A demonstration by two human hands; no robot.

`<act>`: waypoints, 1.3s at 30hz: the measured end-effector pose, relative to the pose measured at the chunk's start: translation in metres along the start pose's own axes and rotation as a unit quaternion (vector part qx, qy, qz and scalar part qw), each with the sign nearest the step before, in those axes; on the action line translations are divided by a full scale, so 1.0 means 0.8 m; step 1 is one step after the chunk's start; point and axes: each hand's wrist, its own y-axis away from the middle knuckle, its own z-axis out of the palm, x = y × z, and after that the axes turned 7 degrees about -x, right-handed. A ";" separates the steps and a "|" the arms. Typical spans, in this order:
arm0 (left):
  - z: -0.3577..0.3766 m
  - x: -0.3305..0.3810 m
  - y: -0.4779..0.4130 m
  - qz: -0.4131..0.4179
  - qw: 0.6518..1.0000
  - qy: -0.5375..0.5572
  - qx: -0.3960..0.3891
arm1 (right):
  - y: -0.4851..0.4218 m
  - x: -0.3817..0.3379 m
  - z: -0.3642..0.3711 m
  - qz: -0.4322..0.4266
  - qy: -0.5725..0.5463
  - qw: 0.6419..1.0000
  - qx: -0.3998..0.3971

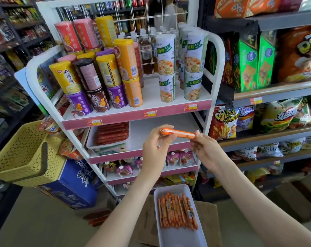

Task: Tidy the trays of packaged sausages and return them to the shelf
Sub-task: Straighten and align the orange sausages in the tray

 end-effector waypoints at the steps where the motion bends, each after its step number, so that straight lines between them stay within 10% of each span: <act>1: 0.001 -0.001 0.001 -0.002 1.000 0.012 0.009 | 0.000 0.002 -0.001 0.003 0.010 1.000 -0.004; 7: 0.001 -0.011 0.003 0.005 0.998 0.017 0.064 | 0.003 0.013 -0.006 0.033 0.237 0.970 -0.033; 14: 0.001 -0.039 -0.001 -0.022 0.994 -0.100 0.045 | 0.012 0.021 0.025 -0.135 0.510 0.842 -0.112; 22: -0.010 -0.134 0.005 -0.168 0.969 -0.162 -0.080 | -0.006 0.094 -0.034 0.025 0.491 0.865 -0.099; 32: -0.035 -0.364 0.158 -0.341 0.843 -0.369 -0.191 | -0.016 0.350 -0.185 0.289 0.534 0.795 -0.001; 39: 0.011 -0.488 0.273 -0.267 0.711 -0.528 -0.379 | -0.056 0.479 -0.245 0.283 0.547 0.787 0.020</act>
